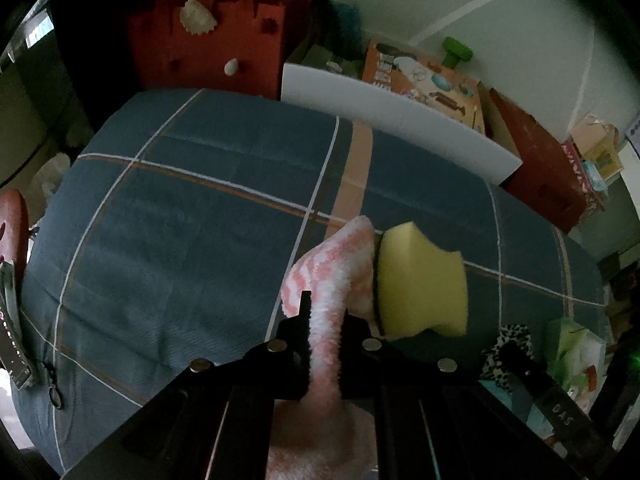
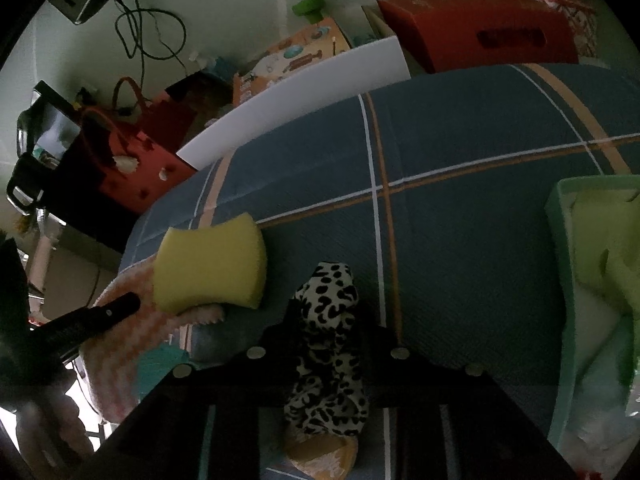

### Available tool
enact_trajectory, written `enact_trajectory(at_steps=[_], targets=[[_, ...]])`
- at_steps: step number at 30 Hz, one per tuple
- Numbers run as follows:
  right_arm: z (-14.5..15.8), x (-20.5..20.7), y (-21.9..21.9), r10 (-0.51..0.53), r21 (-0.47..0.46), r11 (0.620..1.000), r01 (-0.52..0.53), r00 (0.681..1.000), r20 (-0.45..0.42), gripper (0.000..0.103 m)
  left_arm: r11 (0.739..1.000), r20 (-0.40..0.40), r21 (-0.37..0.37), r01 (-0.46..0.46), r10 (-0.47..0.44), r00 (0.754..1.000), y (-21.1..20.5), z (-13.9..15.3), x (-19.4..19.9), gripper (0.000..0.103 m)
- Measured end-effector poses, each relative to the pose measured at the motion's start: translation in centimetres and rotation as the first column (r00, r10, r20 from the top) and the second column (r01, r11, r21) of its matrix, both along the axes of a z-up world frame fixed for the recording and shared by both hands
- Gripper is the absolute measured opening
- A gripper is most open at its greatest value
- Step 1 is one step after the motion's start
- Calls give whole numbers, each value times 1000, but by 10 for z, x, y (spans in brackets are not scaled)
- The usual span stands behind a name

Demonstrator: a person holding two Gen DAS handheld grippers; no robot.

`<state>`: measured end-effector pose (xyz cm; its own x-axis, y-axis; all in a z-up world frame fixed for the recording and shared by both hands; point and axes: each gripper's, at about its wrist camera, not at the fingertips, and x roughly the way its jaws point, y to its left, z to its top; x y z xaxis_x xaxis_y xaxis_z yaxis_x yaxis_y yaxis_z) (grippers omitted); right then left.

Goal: Organize soft objects
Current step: 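Lift the zigzag cloth with the left gripper while the right gripper grasps the leopard scrunchie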

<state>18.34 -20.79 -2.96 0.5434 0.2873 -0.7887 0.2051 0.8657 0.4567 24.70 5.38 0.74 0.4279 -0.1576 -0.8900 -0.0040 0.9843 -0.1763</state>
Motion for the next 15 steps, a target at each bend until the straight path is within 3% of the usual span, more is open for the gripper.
enact_trajectory(at_steps=[15], targets=[[40,-17,-7,-25,-42,999,29,994,105,26,1000,133,-27,-13,16,991,5,51,-22,7]])
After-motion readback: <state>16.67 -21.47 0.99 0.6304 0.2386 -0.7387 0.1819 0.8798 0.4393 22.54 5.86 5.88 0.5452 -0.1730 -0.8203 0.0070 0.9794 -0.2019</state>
